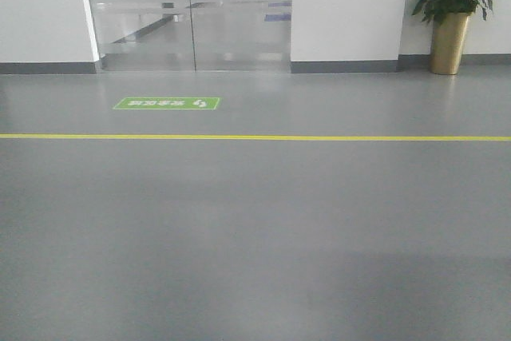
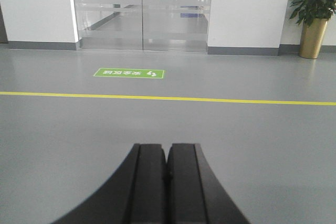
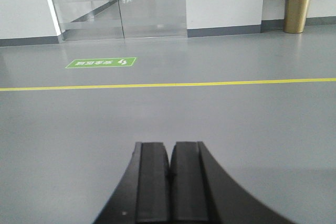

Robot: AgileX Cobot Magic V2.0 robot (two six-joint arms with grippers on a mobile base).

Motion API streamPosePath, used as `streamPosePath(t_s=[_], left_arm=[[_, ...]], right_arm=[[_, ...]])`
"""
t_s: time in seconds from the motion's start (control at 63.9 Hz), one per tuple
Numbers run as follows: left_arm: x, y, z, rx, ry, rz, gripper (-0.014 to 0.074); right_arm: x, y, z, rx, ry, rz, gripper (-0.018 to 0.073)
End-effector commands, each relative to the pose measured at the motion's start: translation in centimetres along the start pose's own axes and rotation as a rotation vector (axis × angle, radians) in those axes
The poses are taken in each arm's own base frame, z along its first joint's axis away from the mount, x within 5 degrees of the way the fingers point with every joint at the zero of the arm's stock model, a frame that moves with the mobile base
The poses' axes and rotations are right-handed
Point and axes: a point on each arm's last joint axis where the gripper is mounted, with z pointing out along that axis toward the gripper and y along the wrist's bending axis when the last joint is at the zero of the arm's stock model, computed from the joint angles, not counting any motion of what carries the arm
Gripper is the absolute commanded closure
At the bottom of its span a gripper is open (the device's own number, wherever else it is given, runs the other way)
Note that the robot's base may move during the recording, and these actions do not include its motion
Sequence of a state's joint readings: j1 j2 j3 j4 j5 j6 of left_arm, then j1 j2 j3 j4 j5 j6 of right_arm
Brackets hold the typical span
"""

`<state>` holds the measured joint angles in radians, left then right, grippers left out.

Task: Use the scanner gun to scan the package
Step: 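Drive the base forward and turn toward the red-framed table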

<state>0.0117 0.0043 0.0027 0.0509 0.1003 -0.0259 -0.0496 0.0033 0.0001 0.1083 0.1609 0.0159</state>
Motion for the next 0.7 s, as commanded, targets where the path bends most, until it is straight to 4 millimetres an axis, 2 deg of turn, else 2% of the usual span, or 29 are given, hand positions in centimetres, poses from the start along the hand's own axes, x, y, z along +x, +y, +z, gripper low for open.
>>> streamPosePath(t_s=[0.0, 0.688], left_arm=[[-0.3, 0.0, -0.05, -0.001, -0.028, -0.006, 0.0707], [-0.3, 0.0, -0.05, -0.001, -0.028, -0.006, 0.0707]], right_arm=[[-0.19, 0.0, -0.03, 0.0, -0.022, -0.007, 0.0721], [-0.19, 0.0, -0.03, 0.0, -0.022, -0.007, 0.0721]])
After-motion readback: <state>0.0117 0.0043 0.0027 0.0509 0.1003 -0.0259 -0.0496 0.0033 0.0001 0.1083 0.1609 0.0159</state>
